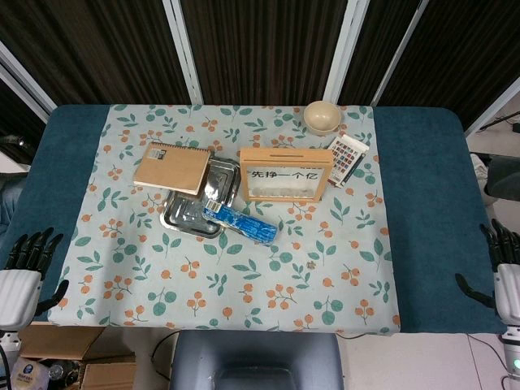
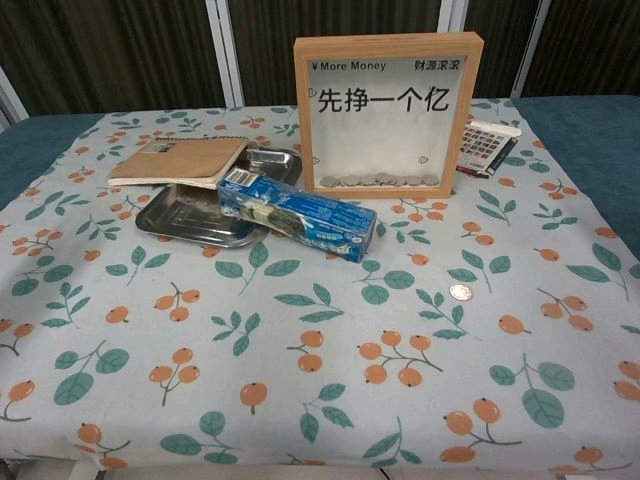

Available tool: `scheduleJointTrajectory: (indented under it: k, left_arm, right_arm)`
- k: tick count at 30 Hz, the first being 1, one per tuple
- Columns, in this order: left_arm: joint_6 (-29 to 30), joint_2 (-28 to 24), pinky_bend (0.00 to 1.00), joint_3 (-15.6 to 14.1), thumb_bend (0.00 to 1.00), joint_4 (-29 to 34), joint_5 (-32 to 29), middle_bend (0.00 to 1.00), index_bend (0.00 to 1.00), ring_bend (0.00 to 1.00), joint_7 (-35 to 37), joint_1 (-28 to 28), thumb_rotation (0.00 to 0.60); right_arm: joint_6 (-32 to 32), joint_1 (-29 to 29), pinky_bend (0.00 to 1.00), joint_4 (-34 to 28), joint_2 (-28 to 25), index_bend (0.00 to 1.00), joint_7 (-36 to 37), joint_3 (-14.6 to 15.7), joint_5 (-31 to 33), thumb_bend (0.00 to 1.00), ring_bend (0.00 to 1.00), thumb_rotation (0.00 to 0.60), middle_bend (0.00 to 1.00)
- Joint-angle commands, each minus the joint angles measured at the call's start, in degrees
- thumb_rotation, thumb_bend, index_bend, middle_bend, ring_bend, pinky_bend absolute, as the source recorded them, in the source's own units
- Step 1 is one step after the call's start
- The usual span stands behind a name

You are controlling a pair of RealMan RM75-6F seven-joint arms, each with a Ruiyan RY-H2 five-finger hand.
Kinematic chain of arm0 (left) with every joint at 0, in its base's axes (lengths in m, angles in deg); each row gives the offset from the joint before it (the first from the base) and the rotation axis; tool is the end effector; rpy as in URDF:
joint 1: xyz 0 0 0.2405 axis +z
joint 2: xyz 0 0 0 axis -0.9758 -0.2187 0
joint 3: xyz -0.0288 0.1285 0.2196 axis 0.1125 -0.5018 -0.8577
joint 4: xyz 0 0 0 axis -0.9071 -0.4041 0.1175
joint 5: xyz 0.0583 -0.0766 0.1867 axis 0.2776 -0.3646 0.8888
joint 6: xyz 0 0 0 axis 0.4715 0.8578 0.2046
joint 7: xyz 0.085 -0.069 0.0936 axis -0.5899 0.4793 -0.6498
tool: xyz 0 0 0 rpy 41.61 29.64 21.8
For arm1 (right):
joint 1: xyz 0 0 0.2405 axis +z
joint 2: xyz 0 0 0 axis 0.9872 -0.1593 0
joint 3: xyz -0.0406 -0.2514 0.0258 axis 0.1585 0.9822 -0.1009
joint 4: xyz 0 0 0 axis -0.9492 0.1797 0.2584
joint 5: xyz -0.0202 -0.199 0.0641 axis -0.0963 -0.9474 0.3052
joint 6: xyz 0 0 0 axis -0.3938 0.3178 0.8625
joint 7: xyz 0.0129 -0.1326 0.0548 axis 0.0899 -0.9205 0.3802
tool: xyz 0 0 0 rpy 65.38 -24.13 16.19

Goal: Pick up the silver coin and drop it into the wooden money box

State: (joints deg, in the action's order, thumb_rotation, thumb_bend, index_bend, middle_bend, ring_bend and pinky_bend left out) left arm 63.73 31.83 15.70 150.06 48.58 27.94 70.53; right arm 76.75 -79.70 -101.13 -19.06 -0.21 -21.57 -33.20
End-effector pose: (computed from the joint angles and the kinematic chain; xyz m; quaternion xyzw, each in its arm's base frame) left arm -0.2922 0.1893 0.1654 -0.6328 -0.3179 -0.3902 0.5884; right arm -0.3331 -0.1727 0.1802 0.5275 -0.3927 0.4095 0.6324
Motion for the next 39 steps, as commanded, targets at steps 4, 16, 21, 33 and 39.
scheduleJointTrajectory:
  k: [4,16,21,33,39]
  left_arm:
    - [-0.2,0.4,0.0,-0.2,0.33,-0.2,0.0,0.0,0.0,0.0,-0.1,0.1,0.6]
    - [-0.2,0.4,0.0,0.0,0.33,0.6,0.3,0.0,0.0,0.0,-1.4,-0.3,0.6]
    - [-0.8,0.5,0.0,0.0,0.33,0.3,0.0,0.0,0.0,0.0,-1.0,-0.6,0.6]
    - [-2.3,2.1,0.0,0.0,0.33,-0.9,0.0,0.0,0.0,0.0,-0.9,-1.6,0.6]
    - [-2.1,2.4,0.0,0.1,0.33,-1.6,-0.3,0.0,0.0,0.0,-0.4,-1.5,0.6]
  right_arm:
    - [-0.1,-0.1,0.0,0.3,0.0,0.0,0.2,0.2,-0.2,0.4,0.0,0.6,0.0]
    - [-0.7,0.5,0.0,0.7,0.5,0.0,-1.1,1.2,-2.4,0.4,0.0,0.6,0.0]
    - [-1.7,1.9,0.0,-1.0,0.6,0.0,-4.3,1.7,-4.5,0.4,0.0,0.6,0.0]
    - [-8.0,9.4,0.0,-5.4,3.7,0.0,-19.4,2.0,-12.1,0.4,0.0,0.6,0.0]
    - [-15.6,14.0,0.0,-2.6,10.2,0.0,-27.2,1.9,-10.2,0.4,0.0,0.6,0.0]
